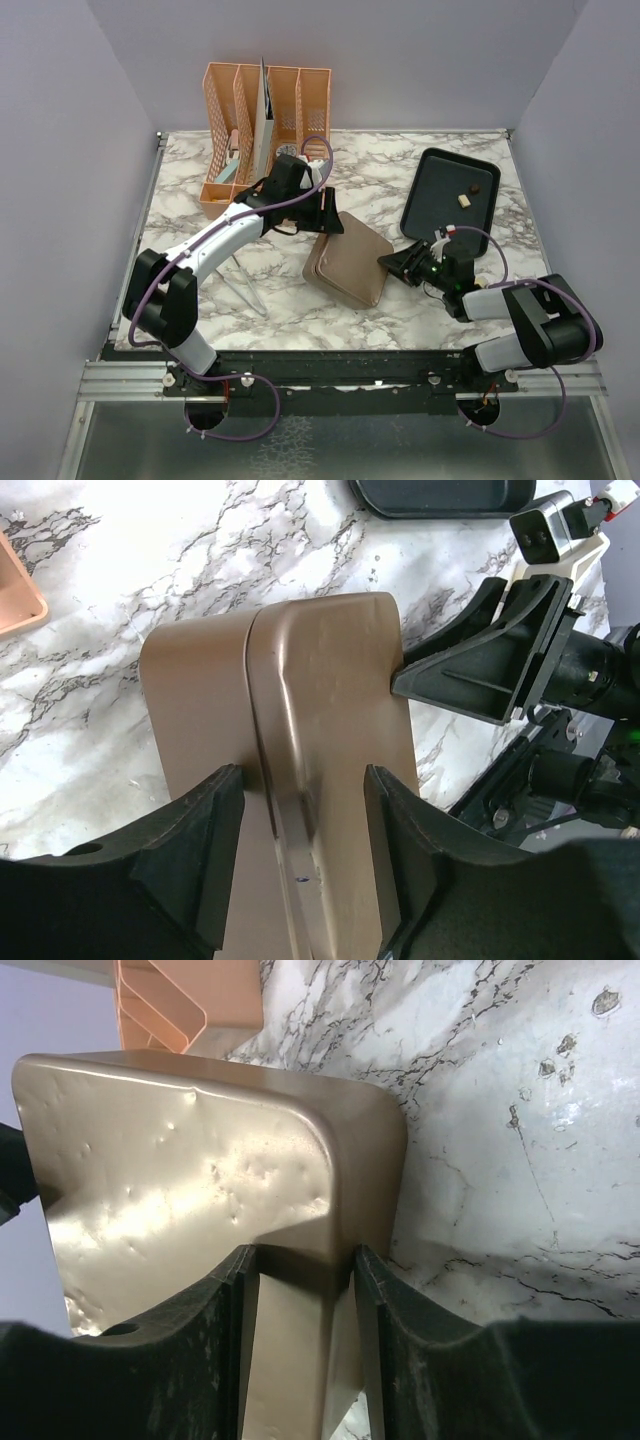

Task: Pack the chocolate
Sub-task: Close the box lid on the packing box.

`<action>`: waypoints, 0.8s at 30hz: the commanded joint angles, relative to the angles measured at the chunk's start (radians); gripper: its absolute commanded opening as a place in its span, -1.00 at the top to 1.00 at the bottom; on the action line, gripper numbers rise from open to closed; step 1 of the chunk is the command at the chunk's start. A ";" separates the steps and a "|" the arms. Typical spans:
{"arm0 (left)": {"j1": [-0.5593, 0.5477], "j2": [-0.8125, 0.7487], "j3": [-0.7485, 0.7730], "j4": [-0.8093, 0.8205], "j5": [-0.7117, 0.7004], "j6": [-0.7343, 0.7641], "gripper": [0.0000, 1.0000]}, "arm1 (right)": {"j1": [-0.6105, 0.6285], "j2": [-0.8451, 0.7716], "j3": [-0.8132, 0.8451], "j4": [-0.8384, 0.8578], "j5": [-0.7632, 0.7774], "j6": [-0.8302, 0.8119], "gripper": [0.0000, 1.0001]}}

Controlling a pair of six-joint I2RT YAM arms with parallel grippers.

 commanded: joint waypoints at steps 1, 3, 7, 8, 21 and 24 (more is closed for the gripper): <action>-0.043 -0.018 0.002 0.043 0.145 -0.051 -0.18 | 0.027 0.013 0.010 -0.056 0.043 -0.044 0.20; -0.033 -0.026 -0.018 0.056 0.140 -0.048 -0.24 | 0.026 0.037 -0.002 -0.027 0.042 -0.042 0.34; 0.006 -0.044 -0.081 0.116 0.189 -0.070 -0.32 | 0.024 0.099 -0.021 0.040 0.035 -0.033 0.53; 0.017 -0.051 -0.104 0.149 0.213 -0.088 -0.35 | 0.023 0.116 -0.028 0.060 0.033 -0.029 0.56; 0.100 -0.116 -0.228 0.255 0.342 -0.163 -0.45 | 0.019 0.327 -0.071 0.330 -0.018 0.048 0.66; 0.131 -0.134 -0.309 0.382 0.408 -0.264 -0.44 | 0.018 0.377 -0.082 0.401 -0.028 0.064 0.66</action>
